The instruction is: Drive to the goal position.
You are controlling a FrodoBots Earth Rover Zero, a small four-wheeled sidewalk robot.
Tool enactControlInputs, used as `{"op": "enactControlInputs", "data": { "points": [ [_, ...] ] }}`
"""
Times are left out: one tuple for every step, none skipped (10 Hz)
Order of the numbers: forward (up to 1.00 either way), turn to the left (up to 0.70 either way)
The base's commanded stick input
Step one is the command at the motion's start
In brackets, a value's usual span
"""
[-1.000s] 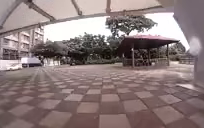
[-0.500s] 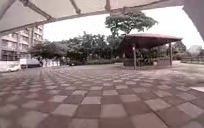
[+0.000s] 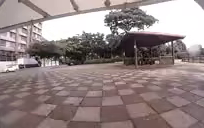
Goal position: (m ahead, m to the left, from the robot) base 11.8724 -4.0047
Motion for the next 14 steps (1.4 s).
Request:
{"op": "enactControlInputs", "data": {
  "points": [
    [1.00,0.00],
    [1.00,0.00],
    [1.00,0.00],
    [1.00,0.00],
    [1.00,0.00],
    [1.00,0.00],
    [1.00,0.00],
    [1.00,0.00],
    [1.00,0.00],
    [1.00,0.00],
    [1.00,0.00],
    [1.00,0.00],
    [1.00,0.00],
    [1.00,0.00]
  ]
}}
